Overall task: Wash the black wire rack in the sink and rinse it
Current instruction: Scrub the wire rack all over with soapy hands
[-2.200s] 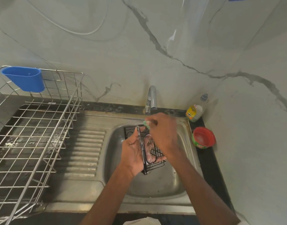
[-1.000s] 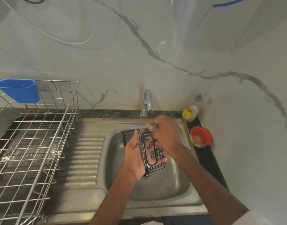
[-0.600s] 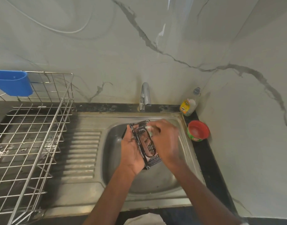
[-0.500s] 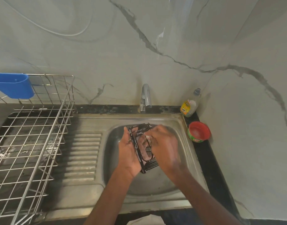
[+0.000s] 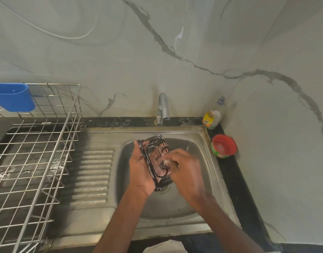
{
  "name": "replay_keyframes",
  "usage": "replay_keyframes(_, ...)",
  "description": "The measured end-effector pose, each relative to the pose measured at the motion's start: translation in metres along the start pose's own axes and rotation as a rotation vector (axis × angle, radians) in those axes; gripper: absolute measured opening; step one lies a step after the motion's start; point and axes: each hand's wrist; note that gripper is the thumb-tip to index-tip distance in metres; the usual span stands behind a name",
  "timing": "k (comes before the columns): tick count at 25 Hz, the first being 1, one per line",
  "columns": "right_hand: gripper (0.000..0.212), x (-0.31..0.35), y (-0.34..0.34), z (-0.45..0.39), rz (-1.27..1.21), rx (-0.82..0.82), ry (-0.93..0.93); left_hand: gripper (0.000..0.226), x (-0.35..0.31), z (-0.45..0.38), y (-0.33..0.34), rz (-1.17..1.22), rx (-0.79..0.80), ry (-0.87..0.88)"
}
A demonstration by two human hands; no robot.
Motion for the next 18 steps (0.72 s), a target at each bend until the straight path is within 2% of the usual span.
replay_keyframes(2,0.035,-0.001,-0.002,0.015,-0.021,0.025,0.043,0.088,0.004,0.000,0.001,0.042,0.003,-0.003)
replay_keyframes(5,0.037,0.011,0.002,0.020,-0.001,0.016,-0.106,0.080,0.011,0.002,0.006,0.052,-0.014,0.015)
replay_keyframes(8,0.032,0.020,0.002,-0.021,-0.065,-0.066,0.017,0.069,0.019,0.009,0.016,0.027,0.013,-0.001)
replay_keyframes(9,0.032,0.026,0.001,-0.028,-0.078,-0.050,0.005,0.065,0.019,0.010,0.018,0.031,0.010,0.000)
replay_keyframes(11,0.035,0.032,0.000,-0.020,-0.031,0.078,-0.168,0.054,0.012,0.011,0.020,0.074,-0.001,0.023)
replay_keyframes(13,0.040,0.021,-0.006,0.007,0.055,0.196,-0.300,0.056,0.003,0.007,0.014,0.105,-0.027,0.067)
replay_keyframes(14,0.043,0.010,-0.010,0.018,0.092,0.205,-0.283,0.064,0.001,0.005,0.011,0.104,-0.037,0.080)
replay_keyframes(16,0.043,-0.010,-0.010,0.024,0.150,0.106,-0.126,0.081,0.000,-0.001,0.001,0.110,-0.065,0.094)
replay_keyframes(18,0.035,-0.007,-0.004,0.028,0.086,0.055,-0.071,0.077,0.002,-0.001,0.002,0.135,-0.091,0.113)
Point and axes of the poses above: each hand's wrist, its own z-axis away from the middle knuckle, its own y-axis out of the palm, x = y × z, and after that the axes turned 11 degrees about z, right-handed
